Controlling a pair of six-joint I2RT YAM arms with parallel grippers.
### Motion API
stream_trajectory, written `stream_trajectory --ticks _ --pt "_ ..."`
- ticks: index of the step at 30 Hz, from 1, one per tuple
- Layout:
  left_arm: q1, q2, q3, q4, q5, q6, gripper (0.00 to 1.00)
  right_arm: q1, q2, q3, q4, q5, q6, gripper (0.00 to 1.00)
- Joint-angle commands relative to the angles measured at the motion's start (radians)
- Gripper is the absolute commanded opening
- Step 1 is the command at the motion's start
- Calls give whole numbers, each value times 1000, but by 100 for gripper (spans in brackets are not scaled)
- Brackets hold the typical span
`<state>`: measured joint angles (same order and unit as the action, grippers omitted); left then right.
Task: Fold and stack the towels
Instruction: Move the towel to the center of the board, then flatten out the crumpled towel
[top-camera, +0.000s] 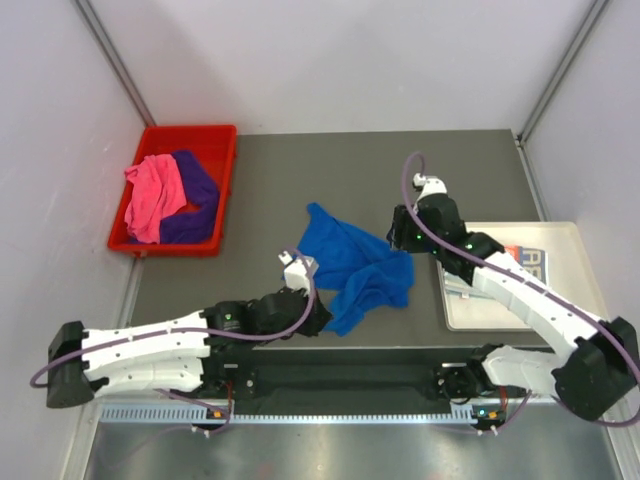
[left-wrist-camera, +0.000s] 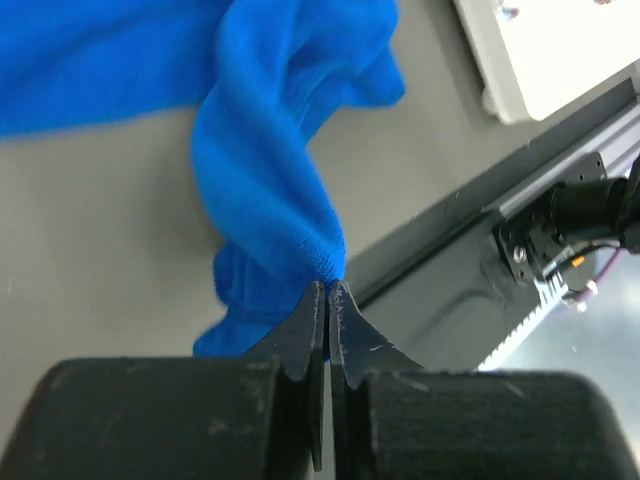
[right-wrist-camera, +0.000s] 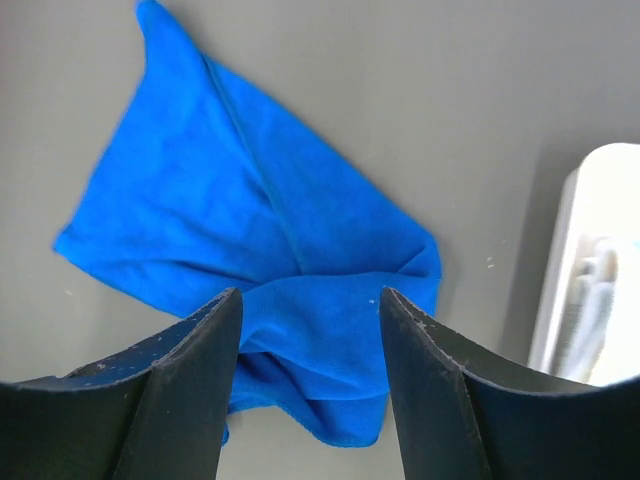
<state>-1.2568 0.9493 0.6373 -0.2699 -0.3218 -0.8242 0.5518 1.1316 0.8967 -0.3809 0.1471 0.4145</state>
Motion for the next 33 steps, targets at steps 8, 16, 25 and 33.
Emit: stream_trajectory --ticks 8,16,25,33 --pt "-6 -115 95 -264 -323 -197 46 95 331 165 128 39 -48 59" --pt "404 86 274 -333 -256 -231 51 80 687 597 114 -52 -190 61" --pt "698 287 142 -103 102 -274 43 66 1002 900 33 -173 -217 59" --pt "698 378 102 -83 93 -367 54 65 978 779 103 -153 -223 59"
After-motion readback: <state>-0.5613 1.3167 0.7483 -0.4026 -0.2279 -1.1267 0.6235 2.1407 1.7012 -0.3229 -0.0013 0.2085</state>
